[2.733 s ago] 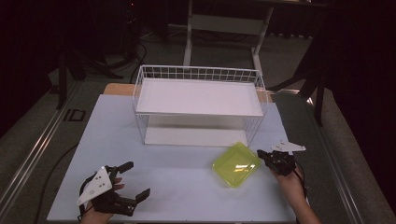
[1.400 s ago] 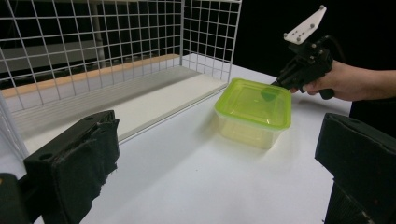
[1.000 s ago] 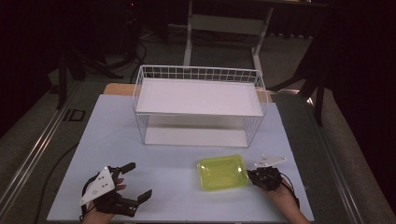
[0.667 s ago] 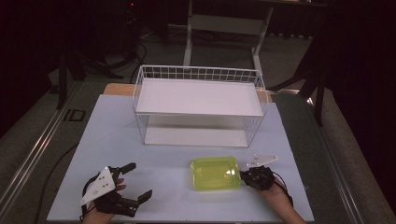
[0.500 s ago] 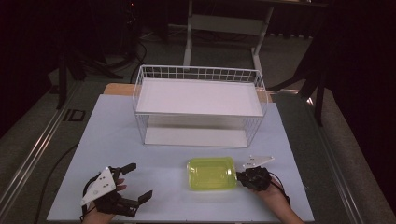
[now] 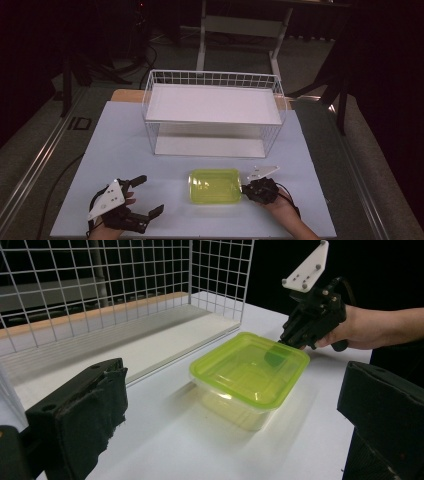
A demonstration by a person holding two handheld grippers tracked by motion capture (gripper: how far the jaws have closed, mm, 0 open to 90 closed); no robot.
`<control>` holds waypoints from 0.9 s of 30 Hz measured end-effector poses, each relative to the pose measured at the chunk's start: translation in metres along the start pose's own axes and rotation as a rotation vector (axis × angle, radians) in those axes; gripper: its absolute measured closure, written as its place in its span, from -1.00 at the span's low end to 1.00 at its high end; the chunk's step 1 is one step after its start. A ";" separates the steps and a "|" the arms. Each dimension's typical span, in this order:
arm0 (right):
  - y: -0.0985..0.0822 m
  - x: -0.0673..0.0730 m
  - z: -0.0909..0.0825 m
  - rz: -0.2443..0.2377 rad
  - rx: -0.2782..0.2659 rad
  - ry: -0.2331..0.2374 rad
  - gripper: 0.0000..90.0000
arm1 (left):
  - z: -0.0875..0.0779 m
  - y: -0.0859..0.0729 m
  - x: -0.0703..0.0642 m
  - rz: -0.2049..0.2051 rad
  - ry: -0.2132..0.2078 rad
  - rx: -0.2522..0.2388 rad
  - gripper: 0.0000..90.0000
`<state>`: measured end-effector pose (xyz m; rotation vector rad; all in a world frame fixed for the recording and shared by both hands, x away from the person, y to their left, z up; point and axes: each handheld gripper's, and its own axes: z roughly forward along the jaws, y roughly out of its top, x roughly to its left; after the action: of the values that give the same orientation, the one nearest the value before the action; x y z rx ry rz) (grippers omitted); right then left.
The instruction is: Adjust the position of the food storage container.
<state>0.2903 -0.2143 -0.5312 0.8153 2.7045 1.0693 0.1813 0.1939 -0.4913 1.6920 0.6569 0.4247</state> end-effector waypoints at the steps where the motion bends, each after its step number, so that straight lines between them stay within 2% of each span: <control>1: 0.001 0.001 0.001 -0.003 -0.001 0.003 1.00 | 0.000 0.000 0.000 0.001 -0.002 0.000 -0.99; 8: 0.009 0.007 0.009 -0.016 0.001 0.027 1.00 | 0.001 0.000 0.000 0.001 -0.005 0.005 -0.99; 15: 0.012 0.011 0.015 -0.026 0.000 0.024 1.00 | 0.001 0.000 0.000 0.002 -0.008 0.006 -0.99; 18: 0.012 0.009 0.011 -0.037 -0.001 -0.005 0.99 | 0.001 -0.001 0.000 0.003 -0.012 0.009 -0.99; 21: 0.010 0.005 0.005 -0.021 -0.019 -0.024 0.98 | 0.001 -0.001 0.000 0.002 -0.014 0.010 -0.99; 24: 0.009 -0.004 -0.014 0.008 -0.063 -0.072 0.93 | 0.002 -0.001 -0.001 0.001 -0.013 0.011 -0.99; 26: 0.010 -0.006 -0.024 0.016 -0.076 -0.103 0.89 | 0.003 -0.001 -0.001 0.000 -0.014 0.015 -0.99; 27: 0.010 -0.006 -0.024 0.016 -0.076 -0.103 0.89 | 0.003 -0.001 -0.001 0.000 -0.014 0.015 -0.99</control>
<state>0.2922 -0.2259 -0.5074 0.8566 2.5606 1.0947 0.1821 0.1915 -0.4928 1.7078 0.6510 0.4082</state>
